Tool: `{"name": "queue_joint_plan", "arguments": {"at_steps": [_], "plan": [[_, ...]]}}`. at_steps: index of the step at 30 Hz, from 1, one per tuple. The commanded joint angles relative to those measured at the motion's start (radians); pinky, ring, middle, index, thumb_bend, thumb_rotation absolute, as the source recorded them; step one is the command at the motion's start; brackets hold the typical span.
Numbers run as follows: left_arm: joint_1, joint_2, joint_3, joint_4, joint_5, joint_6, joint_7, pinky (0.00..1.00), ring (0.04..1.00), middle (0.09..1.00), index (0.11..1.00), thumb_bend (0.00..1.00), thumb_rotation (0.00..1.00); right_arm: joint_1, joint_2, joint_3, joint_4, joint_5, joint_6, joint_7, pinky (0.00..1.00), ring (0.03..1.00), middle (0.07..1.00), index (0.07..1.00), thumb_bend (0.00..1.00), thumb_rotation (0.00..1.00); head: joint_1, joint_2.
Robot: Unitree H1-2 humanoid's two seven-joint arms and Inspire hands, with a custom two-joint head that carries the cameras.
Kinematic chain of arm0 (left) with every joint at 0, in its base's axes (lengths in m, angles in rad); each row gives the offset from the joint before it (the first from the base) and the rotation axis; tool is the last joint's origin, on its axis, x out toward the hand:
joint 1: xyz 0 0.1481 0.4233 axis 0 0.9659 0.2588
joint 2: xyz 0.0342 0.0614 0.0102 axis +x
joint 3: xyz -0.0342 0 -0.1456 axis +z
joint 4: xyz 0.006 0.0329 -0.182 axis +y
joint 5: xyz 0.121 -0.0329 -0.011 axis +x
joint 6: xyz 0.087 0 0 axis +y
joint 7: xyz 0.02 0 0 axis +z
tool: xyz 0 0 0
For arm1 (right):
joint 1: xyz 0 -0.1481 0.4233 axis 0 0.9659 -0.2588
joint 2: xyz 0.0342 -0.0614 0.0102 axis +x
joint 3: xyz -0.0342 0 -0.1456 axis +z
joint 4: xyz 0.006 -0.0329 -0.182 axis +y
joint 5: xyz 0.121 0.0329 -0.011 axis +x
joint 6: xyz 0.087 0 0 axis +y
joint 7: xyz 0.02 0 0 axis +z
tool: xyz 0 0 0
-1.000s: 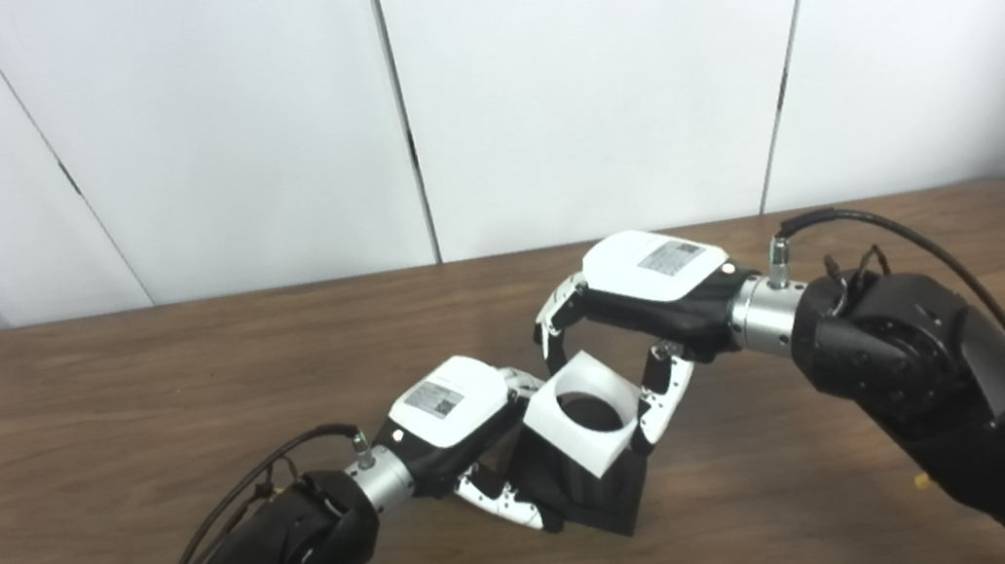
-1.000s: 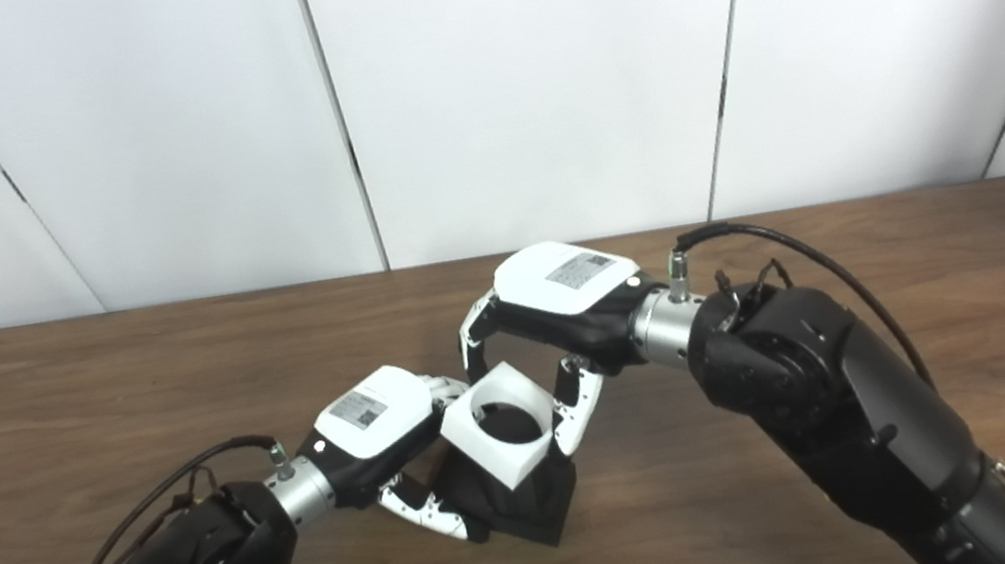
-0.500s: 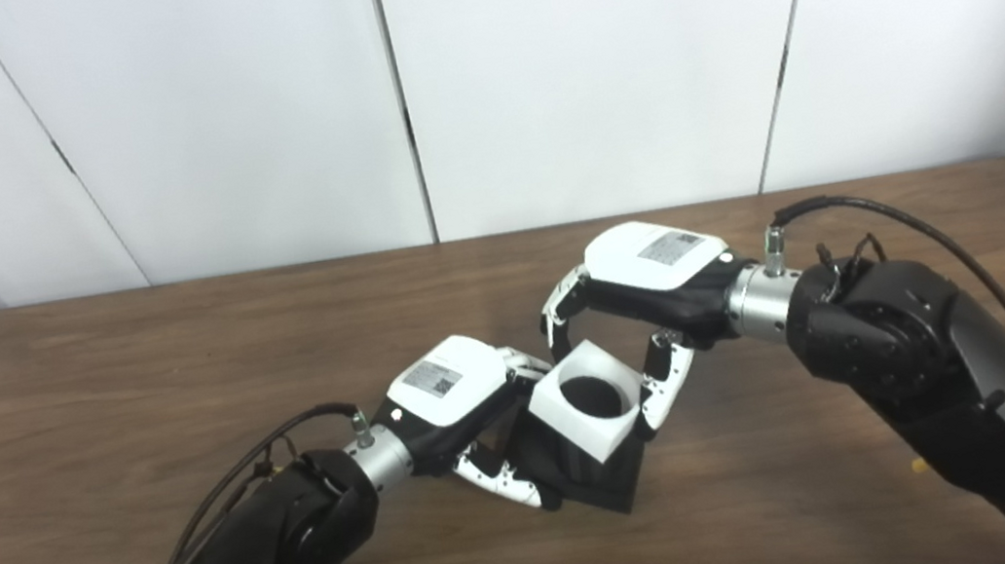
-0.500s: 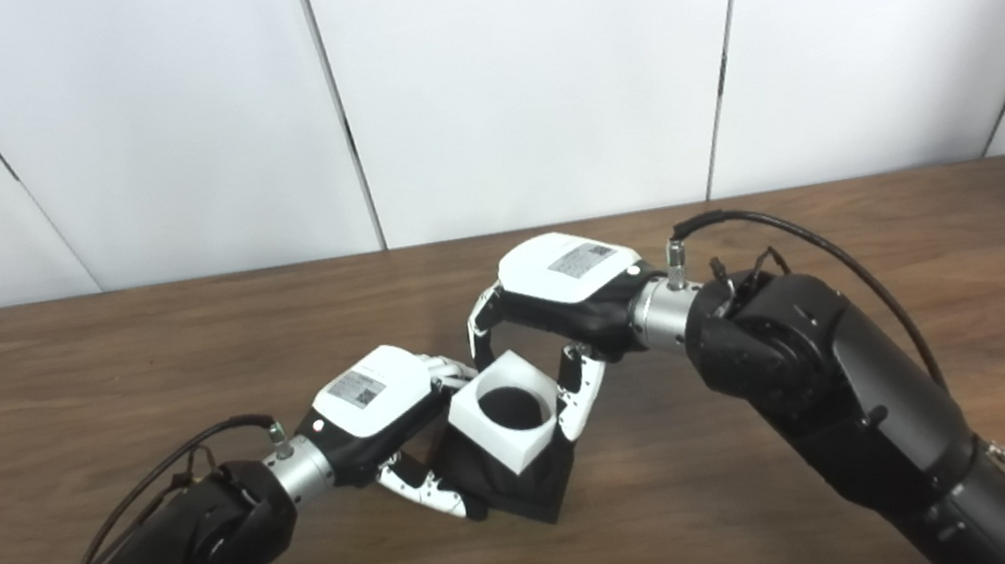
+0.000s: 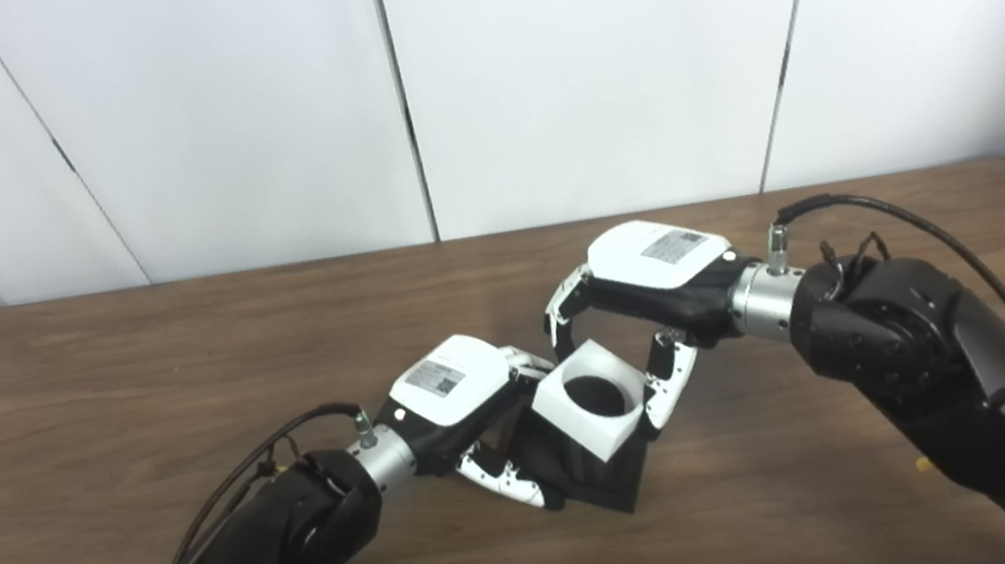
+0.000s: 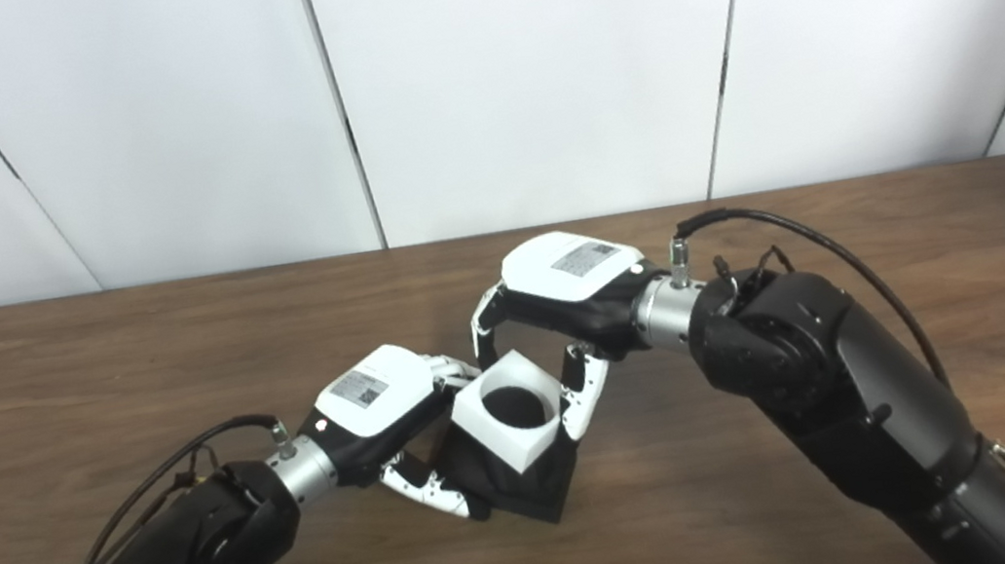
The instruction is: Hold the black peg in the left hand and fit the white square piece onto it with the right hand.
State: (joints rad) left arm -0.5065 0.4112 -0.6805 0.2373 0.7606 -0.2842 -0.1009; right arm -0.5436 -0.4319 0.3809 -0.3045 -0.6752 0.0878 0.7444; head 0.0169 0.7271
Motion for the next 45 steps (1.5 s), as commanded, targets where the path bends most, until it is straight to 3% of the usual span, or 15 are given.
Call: {"name": "queue_joint_plan", "arguments": {"at_steps": [1,19,30,31,33,45], "plan": [[0.045,-0.008,-0.06,0.04,0.076,0.003,-0.095,0.73,0.801,0.799,0.495,0.52,0.08,-0.039,-0.014,-0.008,-0.026,0.0,-0.012,-0.003,0.76,0.819,0.763,0.478,0.52,0.13,0.001,0.001],[0.044,-0.017,-0.065,0.034,0.071,0.015,-0.12,0.71,0.809,0.807,0.495,0.52,0.08,-0.065,0.007,0.093,-0.006,-0.071,-0.026,0.053,0.83,0.849,0.775,0.478,0.52,0.13,0.002,0.007],[0.047,-0.014,-0.06,0.038,0.068,0.003,-0.11,0.72,0.806,0.799,0.494,0.52,0.08,-0.062,-0.007,0.11,-0.006,-0.12,-0.016,0.078,0.81,0.838,0.777,0.493,0.52,0.15,-0.001,0.008],[0.046,-0.014,-0.059,0.039,0.068,0.002,-0.109,0.73,0.804,0.798,0.494,0.52,0.08,-0.061,-0.008,0.109,-0.007,-0.12,-0.014,0.082,0.81,0.838,0.783,0.608,0.68,0.25,-0.001,0.007],[0.045,-0.013,-0.059,0.041,0.066,-0.001,-0.108,0.72,0.8,0.797,0.494,0.52,0.08,-0.061,-0.008,0.106,-0.006,-0.12,-0.013,0.085,0.81,0.837,0.789,0.683,0.78,0.31,-0.002,0.007],[0.039,-0.008,-0.057,0.046,0.069,-0.003,-0.113,0.72,0.807,0.805,0.494,0.52,0.08,-0.053,-0.011,0.079,0.003,-0.121,-0.014,0.084,0.8,0.842,0.813,0.715,0.85,0.27,-0.01,0.003]]}}
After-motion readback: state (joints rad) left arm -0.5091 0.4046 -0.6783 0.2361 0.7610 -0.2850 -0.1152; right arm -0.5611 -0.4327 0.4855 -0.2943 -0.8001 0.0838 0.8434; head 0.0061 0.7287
